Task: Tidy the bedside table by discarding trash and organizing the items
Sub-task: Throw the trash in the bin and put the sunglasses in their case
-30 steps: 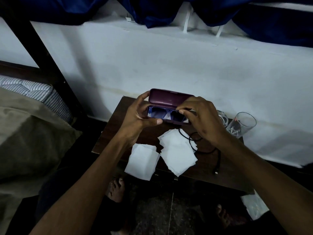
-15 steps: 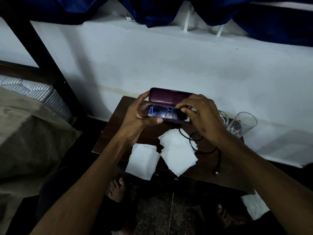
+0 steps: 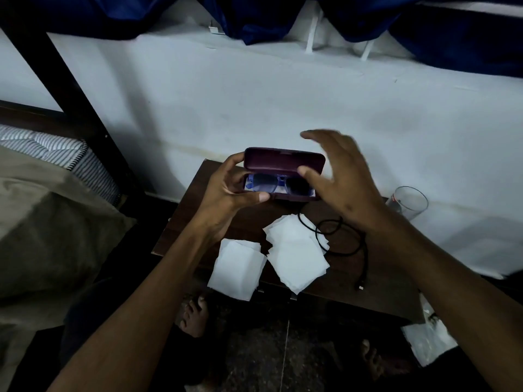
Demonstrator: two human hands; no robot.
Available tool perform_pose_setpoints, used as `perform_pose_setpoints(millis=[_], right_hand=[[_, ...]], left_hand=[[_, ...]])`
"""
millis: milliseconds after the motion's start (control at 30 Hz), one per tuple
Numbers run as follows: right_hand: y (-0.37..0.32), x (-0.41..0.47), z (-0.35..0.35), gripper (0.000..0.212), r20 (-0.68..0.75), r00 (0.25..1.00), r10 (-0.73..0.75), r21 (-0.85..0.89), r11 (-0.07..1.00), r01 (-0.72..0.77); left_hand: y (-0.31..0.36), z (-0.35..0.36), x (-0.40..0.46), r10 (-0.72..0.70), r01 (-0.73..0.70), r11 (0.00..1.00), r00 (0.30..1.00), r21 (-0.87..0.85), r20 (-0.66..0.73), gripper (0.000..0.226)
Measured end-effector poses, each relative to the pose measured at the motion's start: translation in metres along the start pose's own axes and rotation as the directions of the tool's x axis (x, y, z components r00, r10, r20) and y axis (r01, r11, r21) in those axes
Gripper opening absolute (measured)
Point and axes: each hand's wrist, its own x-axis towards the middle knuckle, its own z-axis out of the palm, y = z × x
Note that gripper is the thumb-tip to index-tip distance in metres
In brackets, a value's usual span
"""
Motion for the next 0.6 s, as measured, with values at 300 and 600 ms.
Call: perform_pose_setpoints(millis=[300,600], right_hand=[[-0.001,-0.012,0.024,0.063,0.184,0.979,-0.081,-0.026,0.996,0.088],[-0.01,-0.009,0.032,0.05,0.107,0.986,-0.125,-0.034,0.991,0.13]], left_hand=[[0.0,-0.001,0.0,-0.055,0.041,0.992,0.991,-0.121,-0.118,0.043],[0.002,0.001,-0.002,-0.028,0.009,0.991,0.99,-0.132,-0.141,0.037]])
